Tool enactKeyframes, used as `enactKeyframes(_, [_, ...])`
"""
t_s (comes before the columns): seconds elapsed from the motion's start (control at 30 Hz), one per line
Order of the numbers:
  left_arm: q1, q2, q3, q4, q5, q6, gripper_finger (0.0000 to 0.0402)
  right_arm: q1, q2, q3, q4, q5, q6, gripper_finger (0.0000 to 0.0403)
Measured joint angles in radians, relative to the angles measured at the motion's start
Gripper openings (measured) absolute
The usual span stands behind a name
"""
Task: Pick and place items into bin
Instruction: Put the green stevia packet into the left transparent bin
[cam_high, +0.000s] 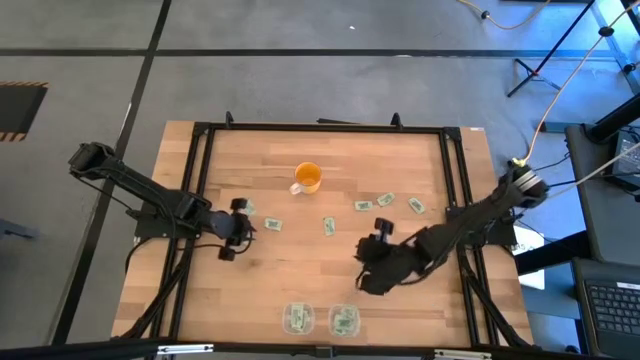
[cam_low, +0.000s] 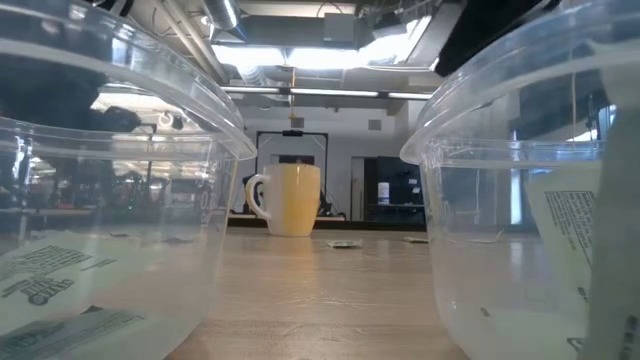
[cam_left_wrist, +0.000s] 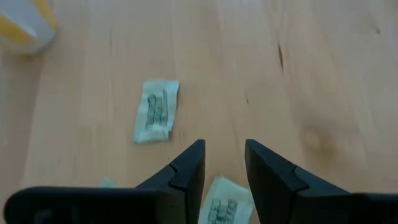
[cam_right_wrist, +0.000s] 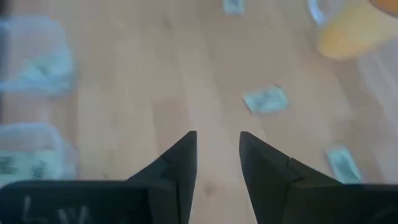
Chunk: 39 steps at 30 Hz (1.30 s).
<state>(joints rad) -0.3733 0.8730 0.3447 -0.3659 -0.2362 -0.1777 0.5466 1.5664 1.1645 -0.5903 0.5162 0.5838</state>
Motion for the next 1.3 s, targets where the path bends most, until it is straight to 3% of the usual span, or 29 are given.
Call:
enactKeyframes(0.17, [0.000, 0.000, 0.000, -0.038, 0.027, -0.011, 0.0107, -0.062, -0.131, -0.247, 0.389, -0.077, -0.152, 0.0124])
enactKeyframes(0.37, [0.001, 0.000, 0.001, -0.132, 0.046, -0.058, 0.0107, -0.140, -0.180, -0.418, 0.599, -0.127, -0.173, 0.0124])
enactKeyframes(0.7, [0.004, 0.000, 0.001, -0.248, 0.044, -0.308, 0.0107, -0.193, -0.179, -0.483, 0.680, -0.154, -0.173, 0.0124])
enactKeyframes(1.13, [0.009, -0.006, 0.001, -0.292, 0.078, -0.811, 0.0107, -0.196, -0.178, -0.483, 0.677, -0.155, -0.204, 0.0124])
enactKeyframes(1.3, [0.041, -0.005, 0.001, -0.297, 0.042, -1.004, 0.0107, -0.196, -0.178, -0.483, 0.677, -0.155, -0.224, 0.0124])
